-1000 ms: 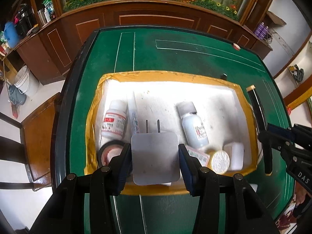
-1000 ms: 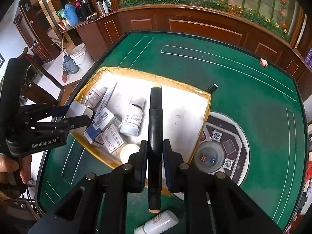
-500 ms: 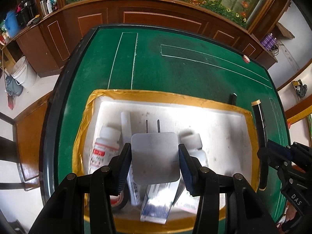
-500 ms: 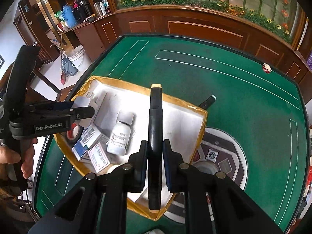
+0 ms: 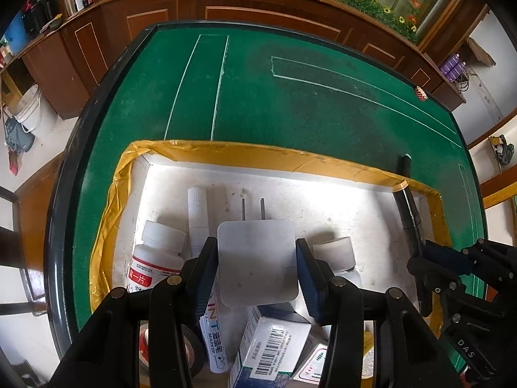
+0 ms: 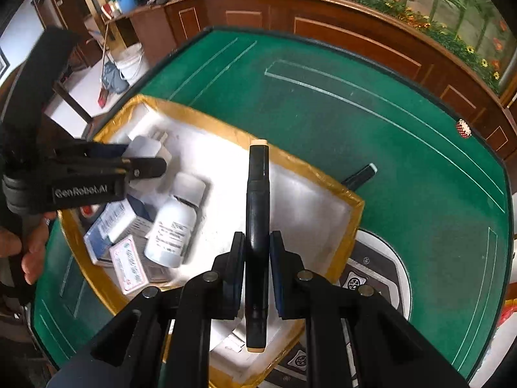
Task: Organize rigid objects
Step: 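Lower and release the charger from the left tool while the right tool releases the pen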
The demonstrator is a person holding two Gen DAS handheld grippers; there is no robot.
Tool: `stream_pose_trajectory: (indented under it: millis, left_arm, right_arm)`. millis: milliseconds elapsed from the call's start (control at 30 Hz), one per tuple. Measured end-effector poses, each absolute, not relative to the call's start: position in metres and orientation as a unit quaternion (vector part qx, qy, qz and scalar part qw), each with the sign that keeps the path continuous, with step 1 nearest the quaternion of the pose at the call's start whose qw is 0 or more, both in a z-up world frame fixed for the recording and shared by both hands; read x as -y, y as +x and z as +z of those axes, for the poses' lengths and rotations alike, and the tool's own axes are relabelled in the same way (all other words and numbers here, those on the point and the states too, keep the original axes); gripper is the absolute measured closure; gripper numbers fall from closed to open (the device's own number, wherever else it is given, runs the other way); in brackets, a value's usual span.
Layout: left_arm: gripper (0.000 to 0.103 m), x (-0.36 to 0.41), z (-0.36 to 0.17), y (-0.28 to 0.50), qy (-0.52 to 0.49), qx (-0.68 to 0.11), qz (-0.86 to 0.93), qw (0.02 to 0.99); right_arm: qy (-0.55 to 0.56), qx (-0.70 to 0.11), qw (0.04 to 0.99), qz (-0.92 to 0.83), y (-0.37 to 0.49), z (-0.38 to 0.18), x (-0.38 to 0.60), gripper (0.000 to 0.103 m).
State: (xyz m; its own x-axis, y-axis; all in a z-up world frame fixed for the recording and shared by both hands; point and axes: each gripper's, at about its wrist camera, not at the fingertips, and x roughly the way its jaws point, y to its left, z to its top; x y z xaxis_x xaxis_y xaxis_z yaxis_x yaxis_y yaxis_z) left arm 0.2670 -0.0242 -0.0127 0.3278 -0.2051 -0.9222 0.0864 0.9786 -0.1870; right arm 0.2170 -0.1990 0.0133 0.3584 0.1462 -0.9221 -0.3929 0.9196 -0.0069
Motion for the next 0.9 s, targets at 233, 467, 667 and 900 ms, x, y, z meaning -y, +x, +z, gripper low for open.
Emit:
stream_pose_trajectory:
  millis: [233,467,667,900]
  left_arm:
    - [0.053,0.025,-0.019,0.269,-0.049,-0.578,-0.091,0.809]
    - [0.053,0.026,-0.023,0.268,-0.046,-0.581,-0.091,0.808]
    - [0.052,0.024,-0.026,0.269,-0.046,-0.585,-0.088,0.805]
    - [0.050,0.024,-0.026,0.270,-0.052,-0.589,-0.086,0.802]
  right_arm:
    - [-0.121,-0.554,0.807,0.166,0.221,0.001,0.196,0.089]
    - [-0.120,-0.564,0.799,0.169,0.226,-0.010,0.193,0.089]
    - [-0.120,-0.562,0.801,0.167,0.228,-0.012,0.193,0.089]
    - [-0.116,-0.565,0.800,0.166,0.230,-0.012,0.195,0.088]
